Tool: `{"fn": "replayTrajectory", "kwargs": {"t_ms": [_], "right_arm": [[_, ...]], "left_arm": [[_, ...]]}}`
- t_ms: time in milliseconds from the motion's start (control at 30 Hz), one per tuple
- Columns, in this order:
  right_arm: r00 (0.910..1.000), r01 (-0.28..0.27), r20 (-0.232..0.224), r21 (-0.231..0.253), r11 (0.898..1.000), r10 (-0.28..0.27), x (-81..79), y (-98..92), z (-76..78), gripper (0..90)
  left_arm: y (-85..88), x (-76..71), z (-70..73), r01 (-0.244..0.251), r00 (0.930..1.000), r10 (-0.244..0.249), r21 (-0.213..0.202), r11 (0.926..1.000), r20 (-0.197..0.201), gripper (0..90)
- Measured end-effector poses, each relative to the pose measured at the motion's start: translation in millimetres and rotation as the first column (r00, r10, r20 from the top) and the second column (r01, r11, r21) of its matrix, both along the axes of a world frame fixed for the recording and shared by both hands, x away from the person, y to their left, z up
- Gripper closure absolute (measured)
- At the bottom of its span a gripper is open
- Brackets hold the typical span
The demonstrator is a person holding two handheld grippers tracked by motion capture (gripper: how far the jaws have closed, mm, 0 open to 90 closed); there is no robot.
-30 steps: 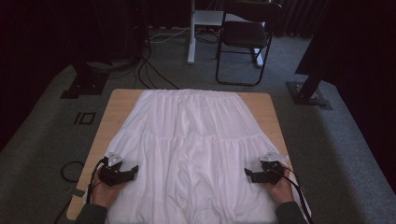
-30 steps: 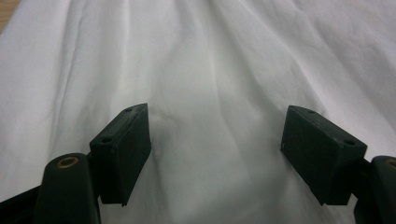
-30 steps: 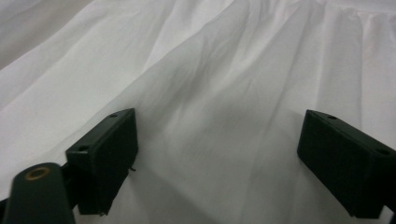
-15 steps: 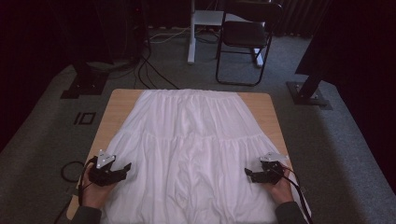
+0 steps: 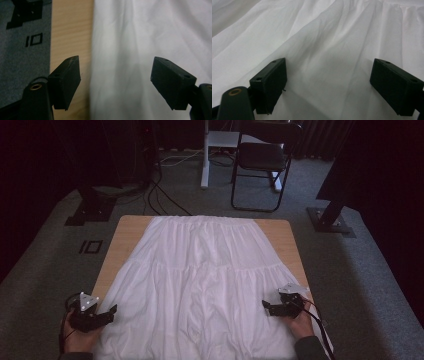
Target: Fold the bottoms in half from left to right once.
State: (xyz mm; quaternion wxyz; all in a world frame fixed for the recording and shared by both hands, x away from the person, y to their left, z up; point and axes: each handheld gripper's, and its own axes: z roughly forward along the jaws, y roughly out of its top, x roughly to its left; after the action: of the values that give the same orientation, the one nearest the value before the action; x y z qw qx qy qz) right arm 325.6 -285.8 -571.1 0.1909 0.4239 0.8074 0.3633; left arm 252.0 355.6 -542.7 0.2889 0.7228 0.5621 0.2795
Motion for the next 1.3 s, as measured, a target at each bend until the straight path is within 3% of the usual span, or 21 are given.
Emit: {"fn": "replayTrajectory", "kwargs": {"t_ms": [200, 333, 667, 767, 867, 967, 1000, 1033, 1067, 1100, 1200, 1300], "right_arm": [[1.0000, 0.001, 0.000, 0.000, 1.000, -0.001, -0.4, -0.1, 0.0, 13.3], [1.0000, 0.001, 0.001, -0.001, 1.000, -0.001, -0.4, -0.1, 0.0, 13.3], [1.0000, 0.001, 0.001, -0.001, 1.000, -0.001, -0.4, -0.1, 0.0, 13.3], [1.0000, 0.001, 0.001, -0.001, 1.000, -0.001, -0.4, -0.2, 0.0, 13.3], [1.0000, 0.005, 0.000, 0.000, 1.000, -0.005, -0.6, 0.2, 0.0, 13.2], [1.0000, 0.001, -0.001, -0.003, 1.000, -0.001, -1.9, 1.0, 0.0, 13.4], [1.0000, 0.005, -0.006, -0.005, 1.000, -0.005, -2.7, 1.3, 1.2, 22.2], [0.9999, 0.013, -0.011, -0.004, 1.000, -0.013, -4.6, -0.1, 4.5, 37.8], [0.9998, 0.007, -0.017, 0.018, 1.000, -0.007, -6.3, -5.1, 10.0, 42.5], [0.9998, 0.021, -0.002, 0.025, 0.999, -0.021, -8.1, -8.9, 14.5, 43.3], [0.9883, 0.140, 0.055, 0.037, 0.989, -0.142, -14.4, -34.1, 35.0, 41.4], [0.9695, 0.243, 0.032, 0.022, 0.970, -0.243, -16.4, -63.0, 35.4, 32.7]], "left_arm": [[9.9, -1.9, -12.6, -0.027, 0.9984, 0.027, 0.005, 0.9996, -0.050, 20.5], [14.3, -0.7, -15.4, -0.025, 0.9986, 0.023, -0.054, 0.9982, -0.048, 19.4], [-5.9, 13.1, -15.2, 0.034, 0.9981, -0.037, -0.050, 0.9982, -0.050, 18.8], [-10.3, 14.1, -14.4, 0.027, 0.9981, -0.030, -0.047, 0.9985, -0.054, 20.0], [-11.4, 14.5, -11.3, 0.005, 0.9976, -0.009, -0.049, 0.9988, -0.068, 28.4], [-11.4, 15.3, -7.1, 0.008, 0.9964, -0.013, -0.050, 0.9987, -0.084, 48.8], [-12.0, 15.2, -6.4, 0.020, 0.9961, -0.025, -0.053, 0.9984, -0.084, 60.2], [-13.5, 15.2, -6.2, 0.036, 0.9956, -0.041, -0.058, 0.9976, -0.084, 69.1], [-14.9, 15.1, -6.1, 0.048, 0.9949, -0.053, -0.062, 0.9969, -0.085, 77.5], [-18.4, 14.6, -5.9, 0.062, 0.9943, -0.065, -0.041, 0.9972, -0.084, 83.7], [-23.6, 14.5, -4.8, 0.069, 0.9939, -0.068, 0.006, 0.9976, -0.087, 86.6], [-18.1, 13.8, -6.6, 0.069, 0.9944, -0.073, -0.042, 0.9967, -0.076, 86.5]]}}
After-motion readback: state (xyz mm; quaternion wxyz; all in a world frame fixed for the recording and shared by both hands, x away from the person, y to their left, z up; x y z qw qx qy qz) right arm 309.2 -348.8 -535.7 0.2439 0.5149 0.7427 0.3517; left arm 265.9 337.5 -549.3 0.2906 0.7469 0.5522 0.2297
